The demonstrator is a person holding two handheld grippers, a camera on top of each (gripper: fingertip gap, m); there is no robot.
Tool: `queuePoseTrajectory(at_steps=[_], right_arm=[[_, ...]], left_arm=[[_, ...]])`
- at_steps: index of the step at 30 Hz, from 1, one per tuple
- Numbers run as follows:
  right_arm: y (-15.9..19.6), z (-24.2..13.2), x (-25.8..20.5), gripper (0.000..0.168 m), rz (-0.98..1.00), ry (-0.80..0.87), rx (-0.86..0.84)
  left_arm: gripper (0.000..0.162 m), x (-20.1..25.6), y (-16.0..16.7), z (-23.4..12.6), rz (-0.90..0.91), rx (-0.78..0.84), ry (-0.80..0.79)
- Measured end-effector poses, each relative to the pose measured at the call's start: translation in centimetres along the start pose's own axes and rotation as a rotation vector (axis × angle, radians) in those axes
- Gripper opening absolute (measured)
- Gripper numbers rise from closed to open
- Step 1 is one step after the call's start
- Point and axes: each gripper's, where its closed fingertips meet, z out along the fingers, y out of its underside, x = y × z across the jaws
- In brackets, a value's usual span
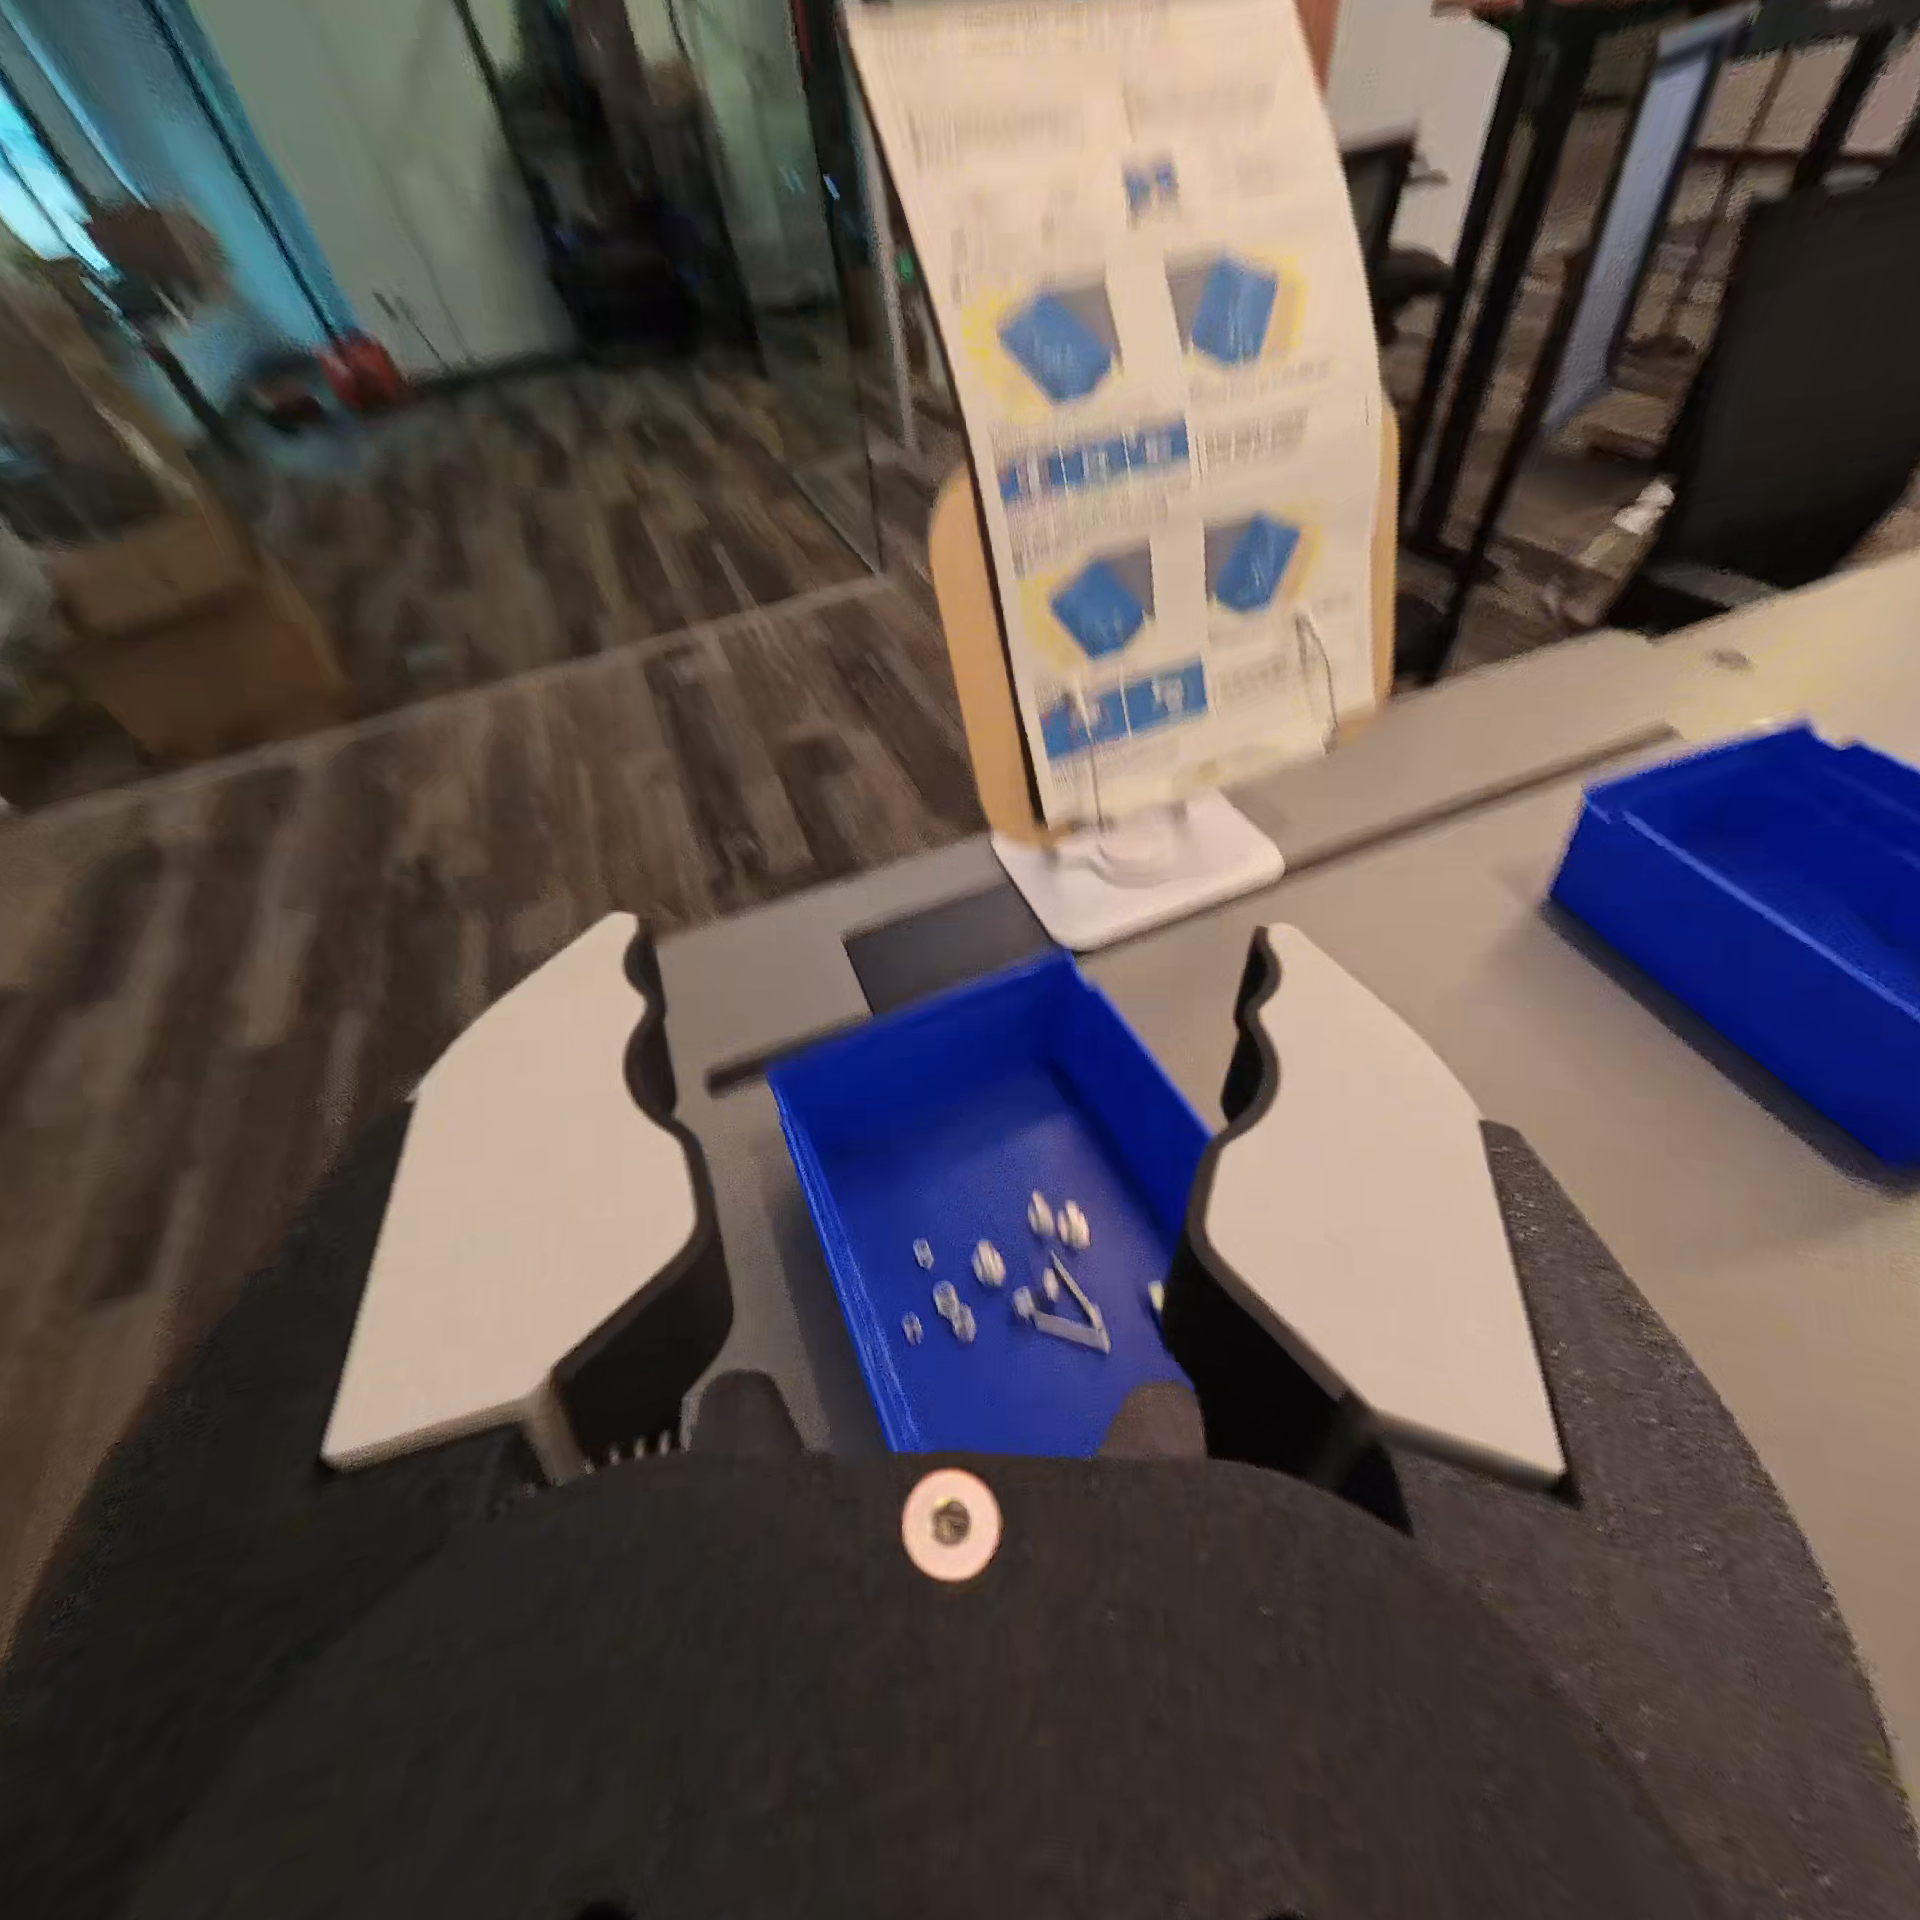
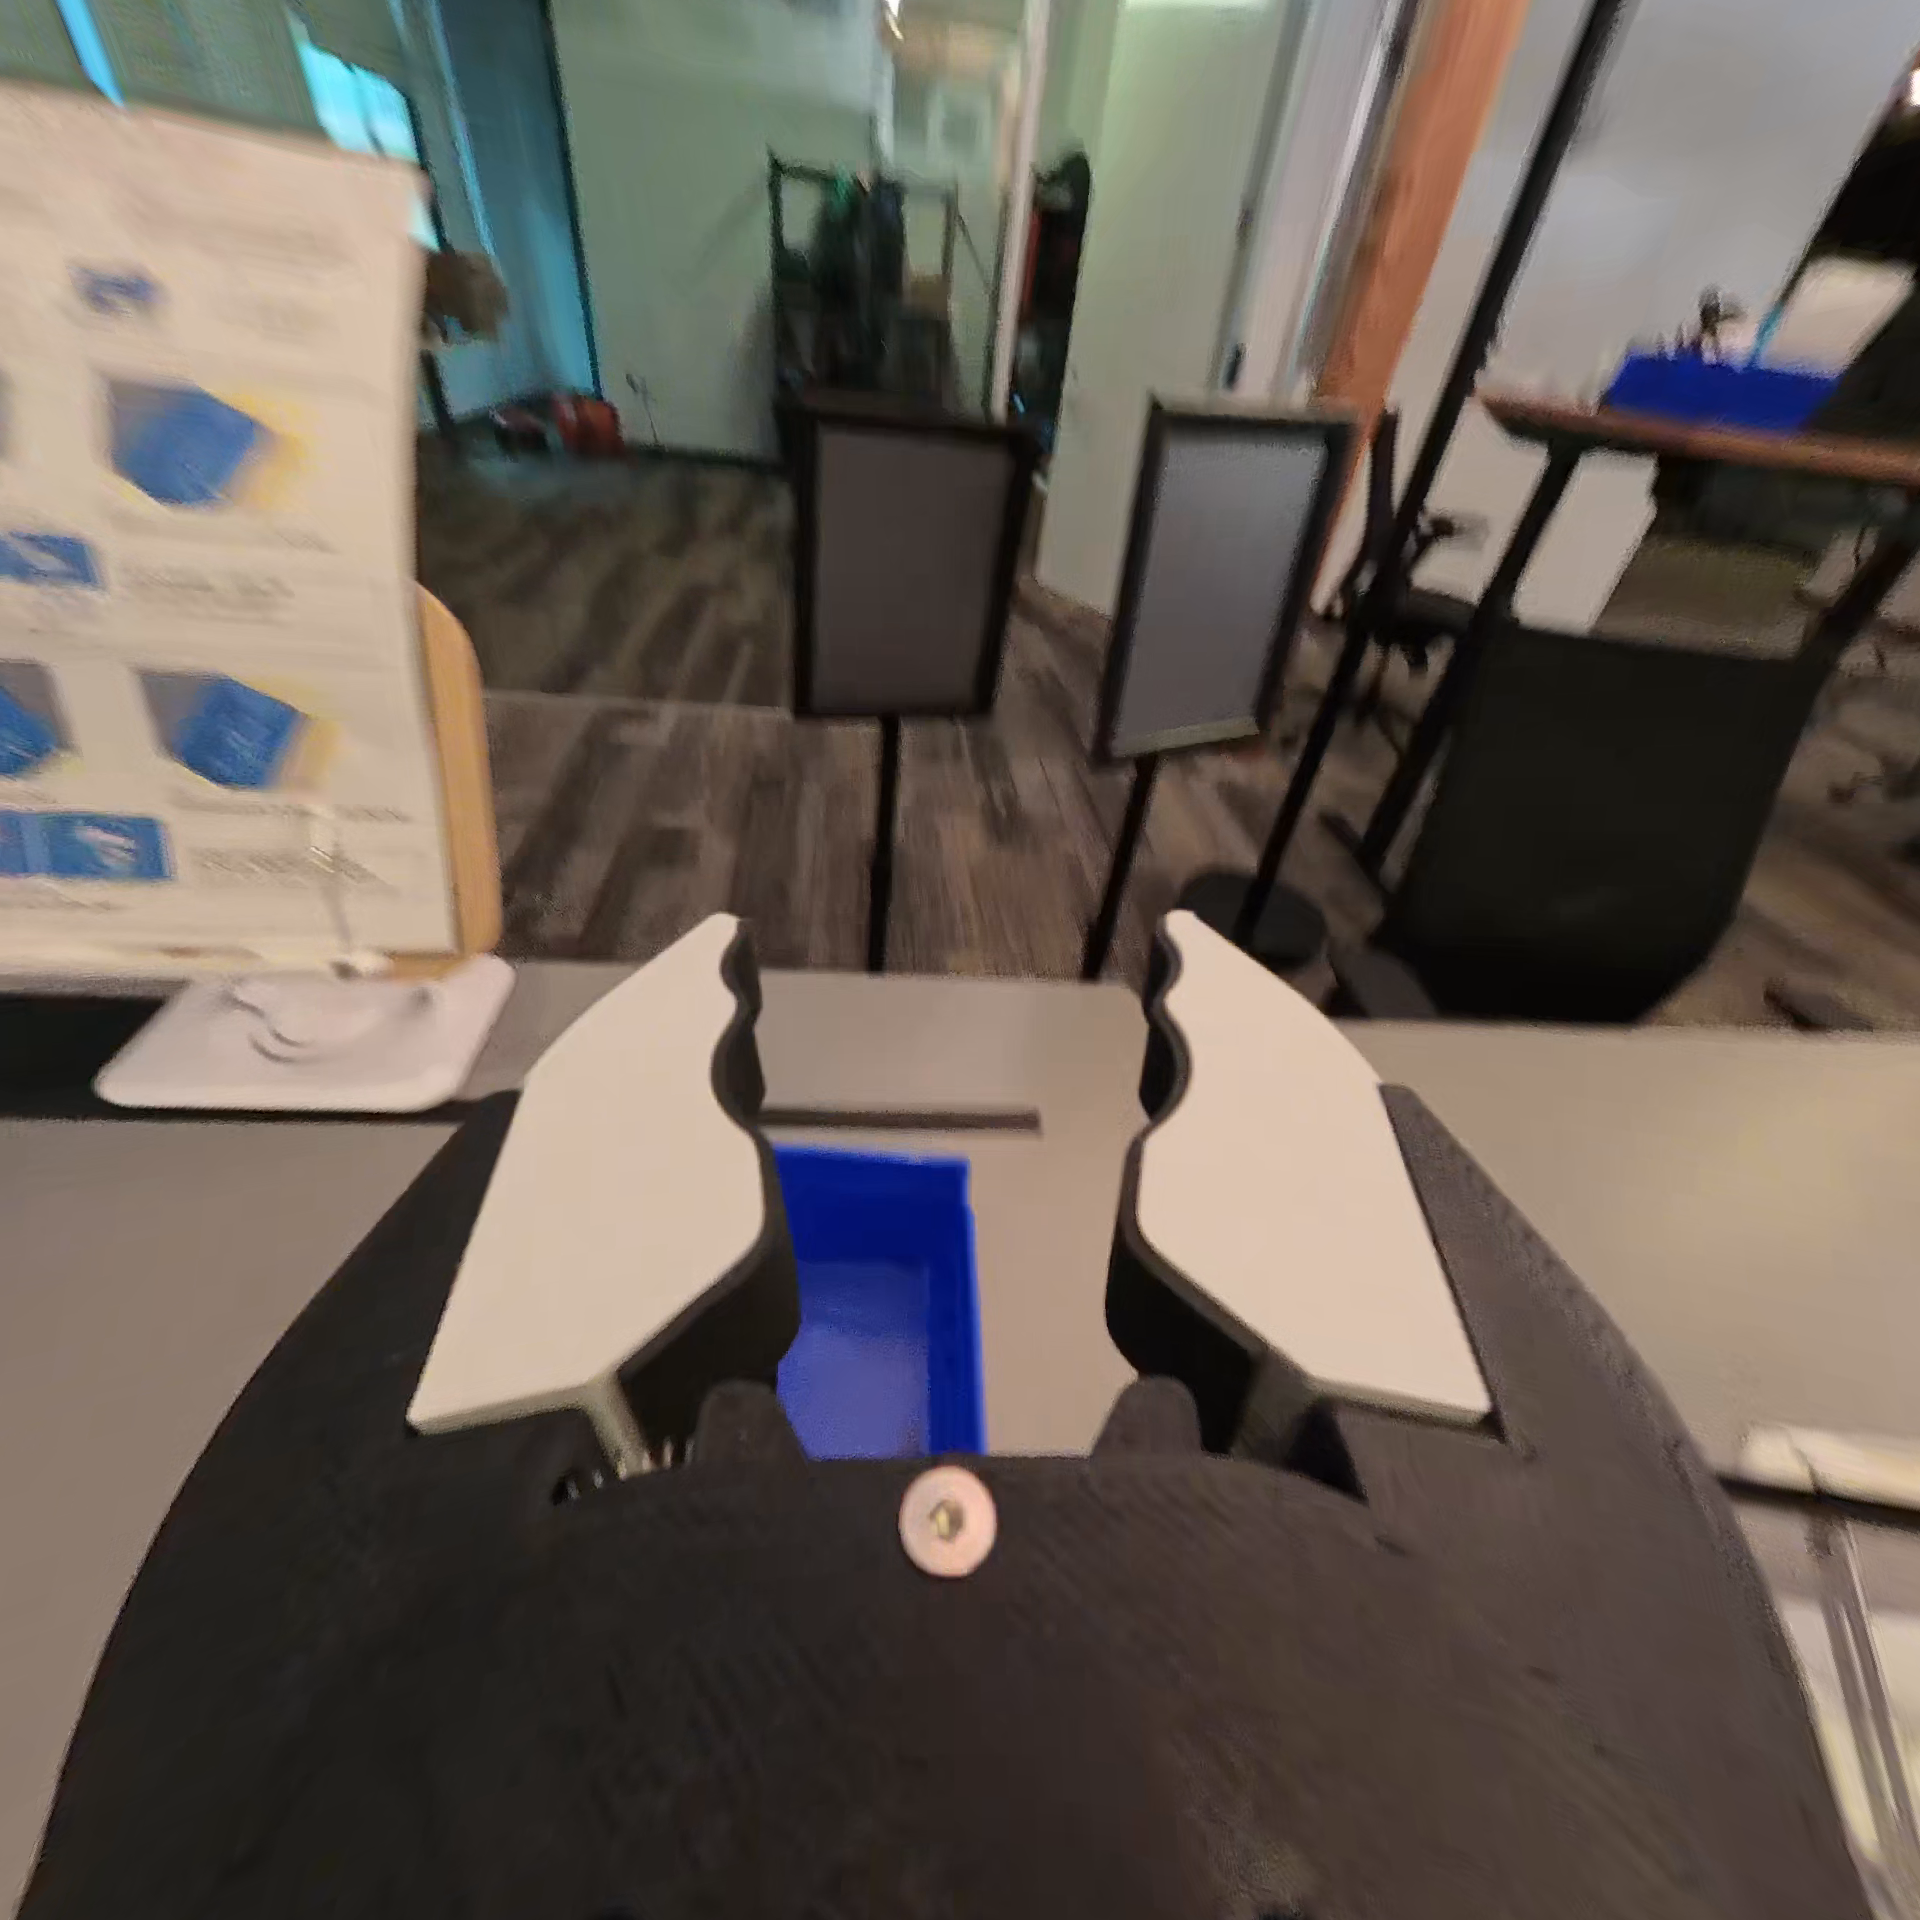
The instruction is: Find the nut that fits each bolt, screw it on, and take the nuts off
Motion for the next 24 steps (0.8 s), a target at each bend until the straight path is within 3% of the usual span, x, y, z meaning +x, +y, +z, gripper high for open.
queuePoseTrajectory(at_steps=[3,6,12,16,19,24], right_arm=[[-6.3,-1.1,-4.6,0.08,-0.031,-0.054,0.096],[-10.6,-2.2,-9.1,0.089,-0.045,-0.102,0.171],[-13.3,-2.0,-17.2,0.113,-0.084,-0.142,0.189],[-10.2,0.3,-21.3,0.128,-0.063,-0.127,0.125],[-5.8,2.4,-23.8,0.13,0.005,-0.154,0.058],[3.9,5.6,-26.8,0.13,0.035,-0.168,-0.082]], left_arm=[[0.116,2.6,-6.2,1.4,0.063,0.088,-0.063],[0.123,6.4,-9.5,3.7,0.083,0.124,-0.061],[0.128,11.9,-10.6,9.7,0.032,0.121,-0.125],[0.134,15.6,-7.9,13.9,0.005,0.109,-0.145],[0.146,18.1,-3.5,17.2,-0.021,0.046,-0.133],[0.146,19.9,5.2,21.0,-0.032,-0.029,-0.171]])
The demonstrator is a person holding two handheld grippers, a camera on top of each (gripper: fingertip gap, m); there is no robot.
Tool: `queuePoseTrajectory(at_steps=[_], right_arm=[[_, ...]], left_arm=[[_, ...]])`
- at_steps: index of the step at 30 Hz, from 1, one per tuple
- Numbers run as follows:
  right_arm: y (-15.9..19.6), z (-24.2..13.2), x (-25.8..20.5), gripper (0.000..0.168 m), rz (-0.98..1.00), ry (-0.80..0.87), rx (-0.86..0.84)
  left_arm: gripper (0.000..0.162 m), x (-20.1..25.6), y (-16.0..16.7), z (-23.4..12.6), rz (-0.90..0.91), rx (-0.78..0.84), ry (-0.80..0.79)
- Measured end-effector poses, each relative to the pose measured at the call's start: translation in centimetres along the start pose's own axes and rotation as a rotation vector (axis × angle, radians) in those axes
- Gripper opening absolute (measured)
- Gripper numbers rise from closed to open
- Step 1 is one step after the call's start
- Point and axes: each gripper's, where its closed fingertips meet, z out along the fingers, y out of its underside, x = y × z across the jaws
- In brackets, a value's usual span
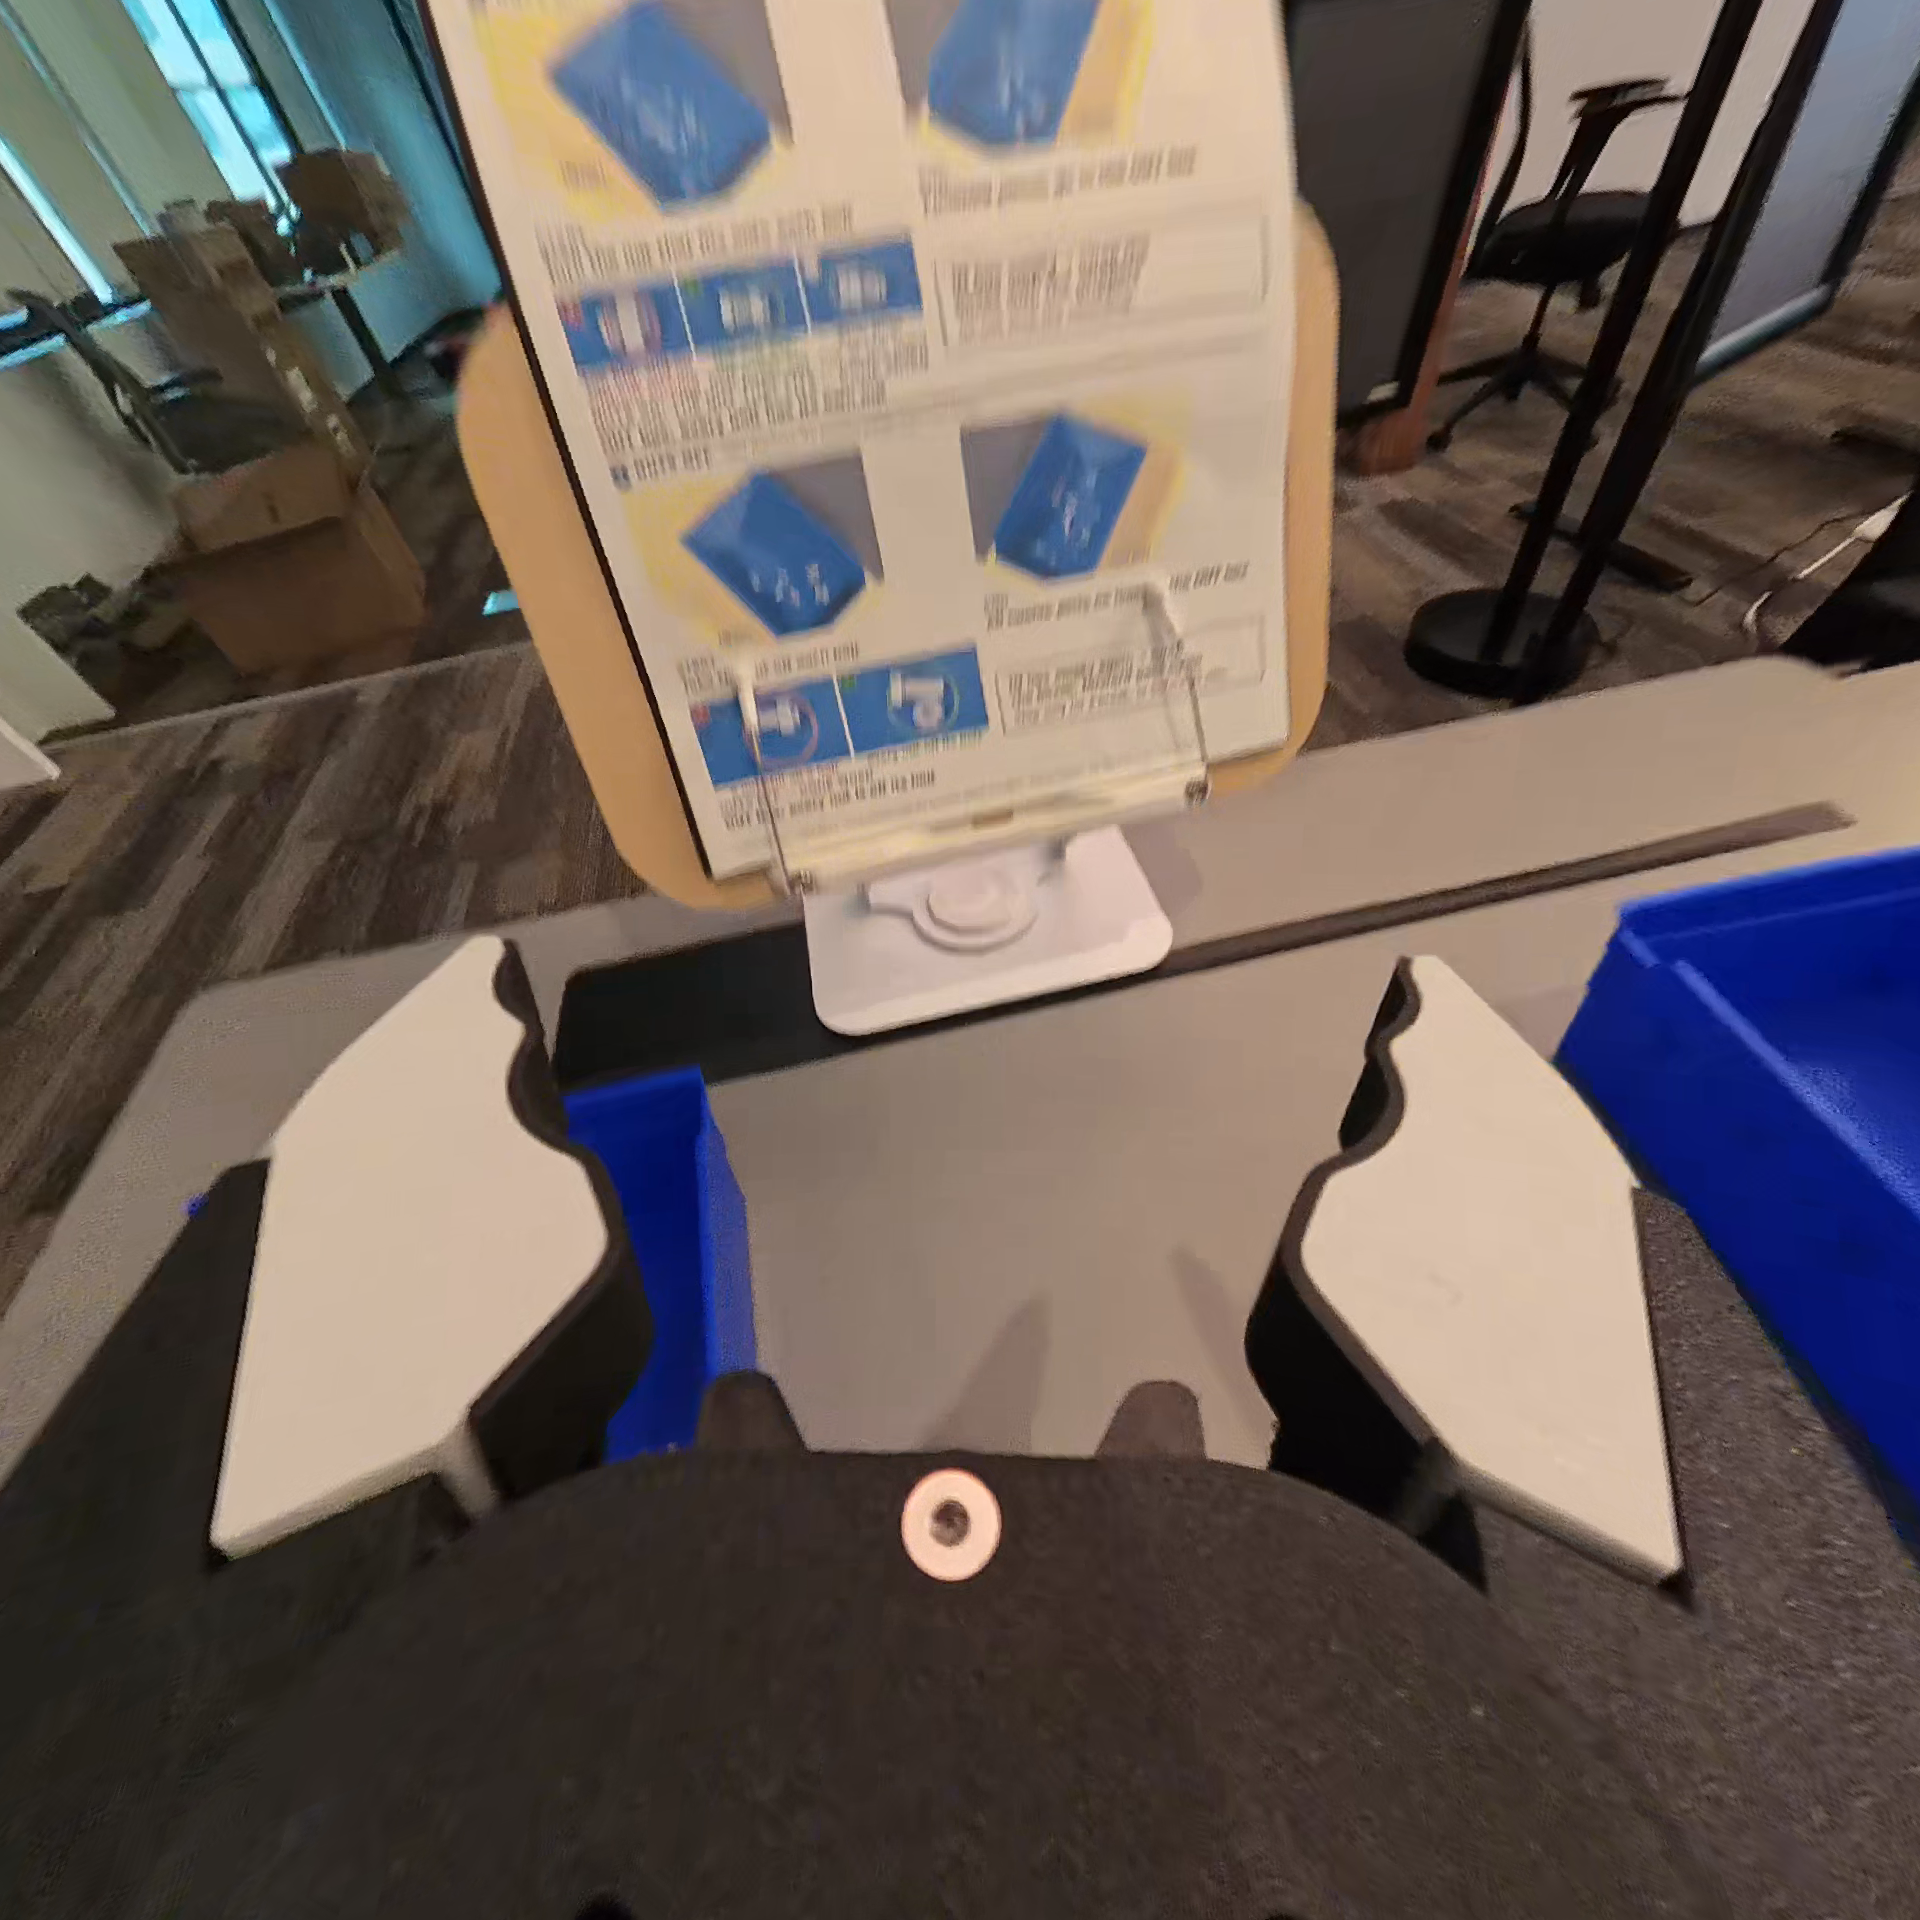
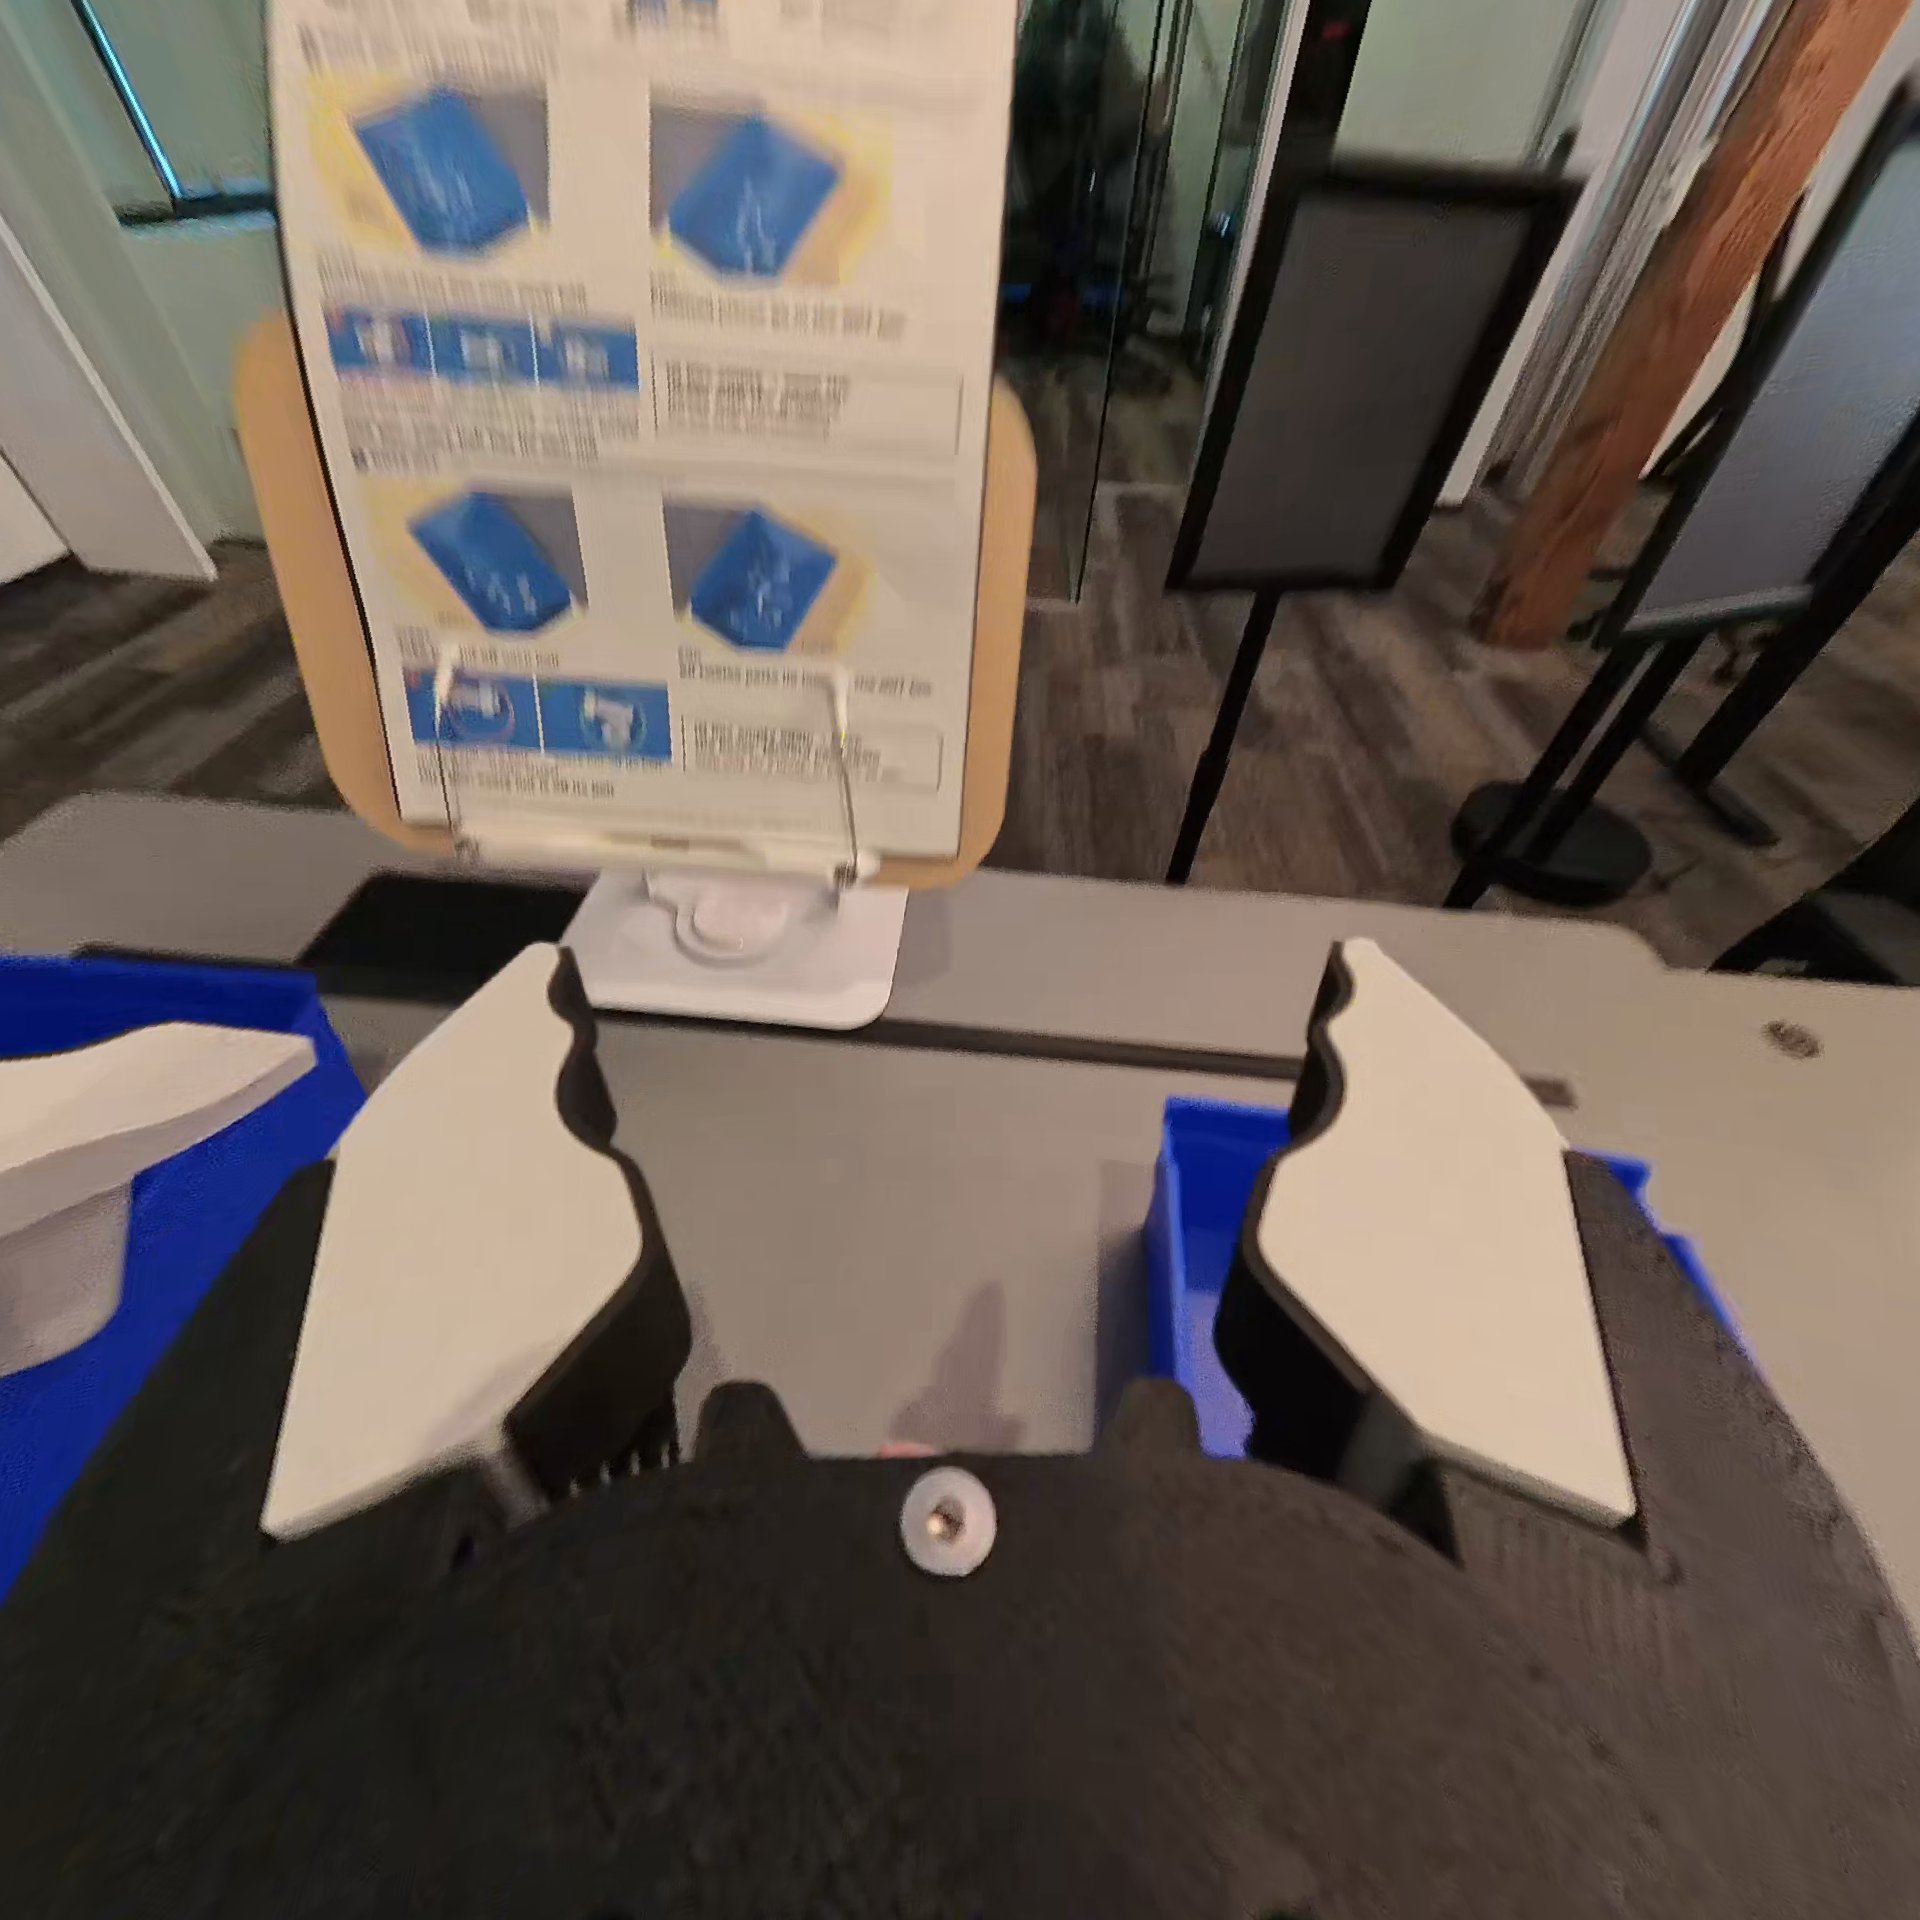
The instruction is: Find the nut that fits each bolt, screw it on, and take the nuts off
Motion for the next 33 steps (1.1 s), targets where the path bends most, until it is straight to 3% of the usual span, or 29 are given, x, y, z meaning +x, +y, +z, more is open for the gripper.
queuePoseTrajectory(at_steps=[10,17,21,33], right_arm=[[16.1,4.7,-2.9,0.128,0.042,-0.02,-0.277],[23.8,5.7,-3.4,0.128,0.07,-0.009,-0.413],[26.3,5.8,-3.2,0.128,0.079,-0.005,-0.457],[30.9,5.3,-4.6,0.134,0.106,-0.06,-0.584]], left_arm=[[0.143,2.5,15.8,3.8,-0.093,-0.236,-0.01],[0.144,2.3,22.5,4.5,-0.126,-0.341,-0.065],[0.144,1.9,25.0,4.6,-0.168,-0.407,-0.079],[0.146,2.1,28.1,4.7,-0.204,-0.551,-0.089]])
